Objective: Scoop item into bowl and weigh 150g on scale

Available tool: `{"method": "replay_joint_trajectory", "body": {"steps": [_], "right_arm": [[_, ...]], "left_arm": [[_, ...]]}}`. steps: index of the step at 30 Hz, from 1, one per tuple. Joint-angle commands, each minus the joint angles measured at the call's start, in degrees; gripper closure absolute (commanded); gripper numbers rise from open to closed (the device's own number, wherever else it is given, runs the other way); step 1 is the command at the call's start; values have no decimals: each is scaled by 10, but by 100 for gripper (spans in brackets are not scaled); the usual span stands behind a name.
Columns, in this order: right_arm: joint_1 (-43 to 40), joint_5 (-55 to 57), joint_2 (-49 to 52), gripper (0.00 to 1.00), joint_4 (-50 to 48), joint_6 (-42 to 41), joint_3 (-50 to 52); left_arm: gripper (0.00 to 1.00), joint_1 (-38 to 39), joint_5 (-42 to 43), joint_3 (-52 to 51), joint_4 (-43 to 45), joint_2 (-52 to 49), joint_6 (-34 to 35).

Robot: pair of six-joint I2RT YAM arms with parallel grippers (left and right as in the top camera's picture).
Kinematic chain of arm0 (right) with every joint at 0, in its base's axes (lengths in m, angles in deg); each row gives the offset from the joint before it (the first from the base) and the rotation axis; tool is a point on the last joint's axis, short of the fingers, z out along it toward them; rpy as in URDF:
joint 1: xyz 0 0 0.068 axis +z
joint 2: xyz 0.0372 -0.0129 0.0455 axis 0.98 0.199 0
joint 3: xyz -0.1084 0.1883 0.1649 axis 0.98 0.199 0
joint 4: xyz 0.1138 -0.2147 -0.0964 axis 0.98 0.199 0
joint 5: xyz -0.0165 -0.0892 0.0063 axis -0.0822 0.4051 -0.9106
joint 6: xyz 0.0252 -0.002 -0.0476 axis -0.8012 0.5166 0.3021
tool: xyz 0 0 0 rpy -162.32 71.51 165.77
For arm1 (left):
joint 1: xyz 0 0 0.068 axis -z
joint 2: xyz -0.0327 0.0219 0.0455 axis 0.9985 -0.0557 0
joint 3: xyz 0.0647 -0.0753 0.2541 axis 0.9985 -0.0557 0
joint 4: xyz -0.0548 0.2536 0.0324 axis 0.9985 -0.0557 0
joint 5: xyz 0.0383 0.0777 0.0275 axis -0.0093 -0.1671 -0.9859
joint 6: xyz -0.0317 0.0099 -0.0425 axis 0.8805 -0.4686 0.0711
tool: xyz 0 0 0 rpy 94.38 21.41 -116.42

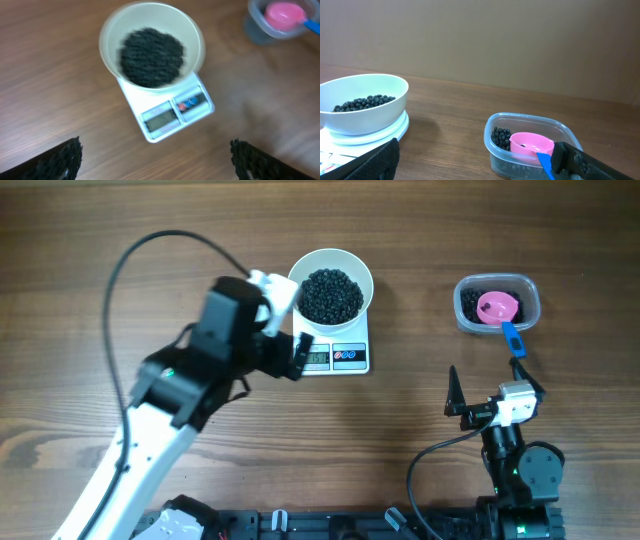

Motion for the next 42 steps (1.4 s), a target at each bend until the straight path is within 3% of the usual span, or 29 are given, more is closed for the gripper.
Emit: {"method": "replay_joint_trajectory", "body": {"steps": [1, 13, 21, 25, 31, 35, 42], "right_arm": [[3, 8, -8, 0, -1, 7, 1], [3, 8, -8, 0, -1, 7, 1], [3, 8, -8, 0, -1, 7, 1], [3, 8, -8, 0, -1, 7, 1], [3, 8, -8, 0, -1, 7, 1], [3, 8, -8, 0, -1, 7, 1], [3, 8, -8, 0, -1, 7, 1]], "left_arm": [[0, -66, 2, -43, 33, 46, -7], [0, -149, 2, -115, 8, 257, -7], [0, -175, 25, -229, 72, 389, -8], [0, -189, -35, -296, 135, 451, -7], [0, -249, 13, -371, 193, 525, -6], [0, -277, 16, -398, 206, 560, 65], [0, -287, 14, -429, 222, 591, 99]]}}
